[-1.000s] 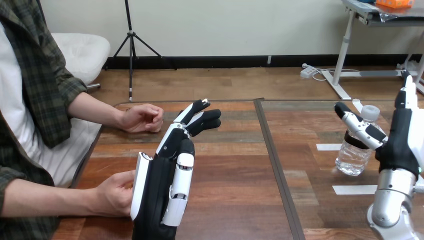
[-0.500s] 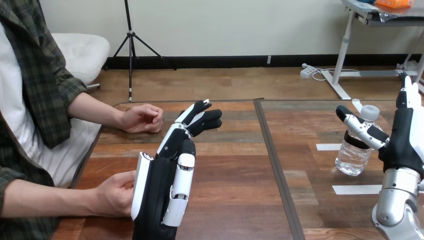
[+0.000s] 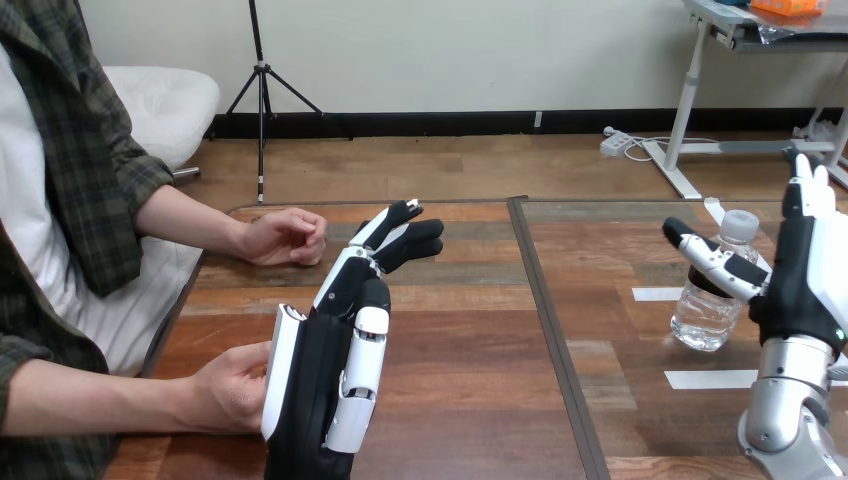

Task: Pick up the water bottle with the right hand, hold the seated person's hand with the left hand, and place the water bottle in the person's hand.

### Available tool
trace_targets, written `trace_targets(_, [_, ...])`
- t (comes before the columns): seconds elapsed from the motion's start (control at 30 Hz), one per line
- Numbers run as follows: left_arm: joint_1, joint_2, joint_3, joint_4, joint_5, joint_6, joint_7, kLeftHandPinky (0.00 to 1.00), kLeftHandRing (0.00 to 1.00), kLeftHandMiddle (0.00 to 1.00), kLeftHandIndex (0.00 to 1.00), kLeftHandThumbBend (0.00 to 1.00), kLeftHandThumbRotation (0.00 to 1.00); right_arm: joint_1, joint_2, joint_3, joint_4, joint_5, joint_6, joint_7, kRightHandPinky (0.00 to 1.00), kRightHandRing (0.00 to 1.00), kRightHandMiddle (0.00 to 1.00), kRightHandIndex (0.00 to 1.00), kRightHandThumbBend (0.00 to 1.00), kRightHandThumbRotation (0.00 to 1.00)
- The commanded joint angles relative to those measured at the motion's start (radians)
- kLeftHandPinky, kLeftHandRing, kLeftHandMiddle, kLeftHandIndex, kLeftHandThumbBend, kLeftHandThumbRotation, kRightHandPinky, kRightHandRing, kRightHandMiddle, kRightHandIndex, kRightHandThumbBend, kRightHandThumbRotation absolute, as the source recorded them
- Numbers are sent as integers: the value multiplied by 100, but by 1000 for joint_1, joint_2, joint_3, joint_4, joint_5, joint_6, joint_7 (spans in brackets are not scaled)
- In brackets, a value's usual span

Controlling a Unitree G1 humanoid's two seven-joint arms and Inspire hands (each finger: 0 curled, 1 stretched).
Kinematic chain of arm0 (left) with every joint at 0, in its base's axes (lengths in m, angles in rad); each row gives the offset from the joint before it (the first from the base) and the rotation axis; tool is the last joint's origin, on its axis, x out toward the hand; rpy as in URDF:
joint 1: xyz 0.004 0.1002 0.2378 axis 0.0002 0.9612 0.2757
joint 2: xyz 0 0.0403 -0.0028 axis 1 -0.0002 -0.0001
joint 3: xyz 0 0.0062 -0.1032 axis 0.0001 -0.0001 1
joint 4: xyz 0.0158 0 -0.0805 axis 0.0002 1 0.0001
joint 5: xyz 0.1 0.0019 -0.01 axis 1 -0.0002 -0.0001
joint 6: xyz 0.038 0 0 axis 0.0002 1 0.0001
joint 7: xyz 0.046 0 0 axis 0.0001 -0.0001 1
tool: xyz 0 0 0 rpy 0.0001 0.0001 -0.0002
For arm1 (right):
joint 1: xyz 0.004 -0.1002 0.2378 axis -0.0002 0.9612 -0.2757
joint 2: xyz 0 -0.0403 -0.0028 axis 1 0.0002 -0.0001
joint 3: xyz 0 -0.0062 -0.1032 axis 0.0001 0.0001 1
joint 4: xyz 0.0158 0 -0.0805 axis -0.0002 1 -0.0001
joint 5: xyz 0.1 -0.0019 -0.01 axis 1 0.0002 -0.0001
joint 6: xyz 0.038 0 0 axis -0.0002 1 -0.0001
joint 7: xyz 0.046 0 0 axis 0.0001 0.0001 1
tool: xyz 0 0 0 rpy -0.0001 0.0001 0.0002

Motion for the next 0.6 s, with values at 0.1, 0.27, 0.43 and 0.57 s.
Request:
trace_targets(0.1, [-58,-4,5,-3,-11,-11,-8,100,76,79,83,0,100,-92,-41,45,-27,-46,31,-50,100,100,96,91,86,40])
trace_targets(0.27, [-55,-3,5,-8,-13,-9,-10,100,76,79,83,0,100,-97,-48,67,-37,-76,77,-58,100,100,95,89,87,35])
trace_targets(0.43, [-53,-5,3,-8,-18,-12,-14,100,77,79,83,0,100,-103,-58,95,-54,-112,131,-48,100,100,94,88,88,33])
trace_targets(0.57, [-55,-4,3,-6,-23,-11,-19,100,77,79,83,0,100,-107,-69,117,-69,-136,164,-28,100,100,94,87,87,31])
